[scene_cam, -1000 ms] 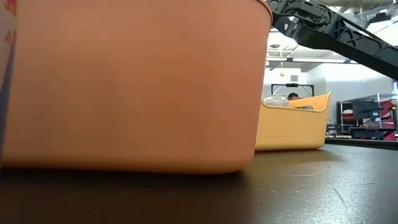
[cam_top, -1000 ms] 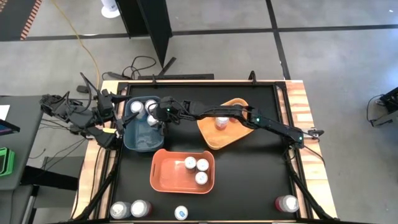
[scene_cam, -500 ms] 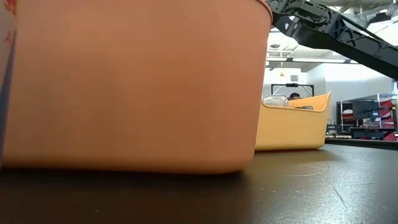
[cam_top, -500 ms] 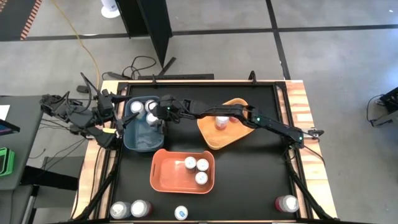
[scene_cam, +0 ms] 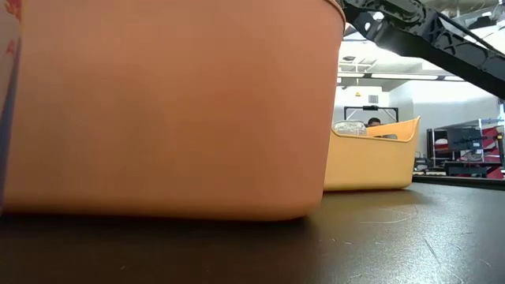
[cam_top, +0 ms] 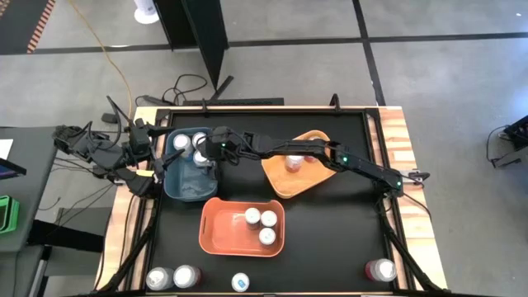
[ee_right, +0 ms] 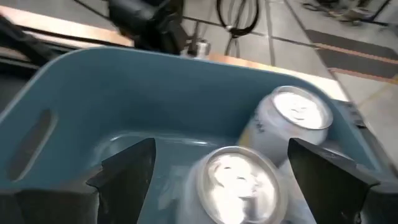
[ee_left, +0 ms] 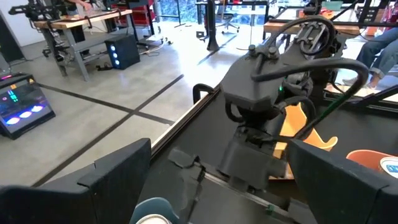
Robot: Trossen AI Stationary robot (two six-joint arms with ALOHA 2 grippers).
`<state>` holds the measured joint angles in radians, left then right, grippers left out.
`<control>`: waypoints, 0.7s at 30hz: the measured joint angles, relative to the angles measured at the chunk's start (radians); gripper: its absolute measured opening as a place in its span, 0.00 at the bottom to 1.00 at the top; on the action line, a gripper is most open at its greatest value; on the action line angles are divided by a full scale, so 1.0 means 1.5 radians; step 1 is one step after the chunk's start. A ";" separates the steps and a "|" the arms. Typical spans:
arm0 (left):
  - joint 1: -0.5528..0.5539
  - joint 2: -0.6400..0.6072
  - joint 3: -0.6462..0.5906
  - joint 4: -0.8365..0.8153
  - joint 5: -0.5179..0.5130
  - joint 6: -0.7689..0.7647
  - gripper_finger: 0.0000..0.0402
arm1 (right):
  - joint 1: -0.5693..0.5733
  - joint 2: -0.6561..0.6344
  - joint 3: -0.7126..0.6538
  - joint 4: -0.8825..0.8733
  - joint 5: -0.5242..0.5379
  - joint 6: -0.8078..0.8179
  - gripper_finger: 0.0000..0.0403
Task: Sort soda cans
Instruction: Put the pink soda can into the yellow bin
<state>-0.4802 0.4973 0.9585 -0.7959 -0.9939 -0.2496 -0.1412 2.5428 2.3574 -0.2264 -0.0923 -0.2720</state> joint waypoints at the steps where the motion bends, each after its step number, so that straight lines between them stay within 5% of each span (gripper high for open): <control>1: 0.000 0.000 0.000 0.000 0.000 0.000 0.92 | -0.001 -0.001 0.000 -0.001 0.006 -0.001 0.94; 13: 0.000 0.005 -0.057 0.000 0.007 -0.001 0.92 | 0.015 -0.113 0.000 -0.140 0.012 -0.022 0.93; 21: 0.000 0.012 -0.084 0.011 0.153 -0.040 0.92 | 0.066 -0.263 -0.010 -0.338 0.011 -0.066 0.91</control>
<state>-0.4803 0.5153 0.8326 -0.7792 -0.7644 -0.3097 -0.0418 2.1478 2.3418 -0.7333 -0.0764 -0.3717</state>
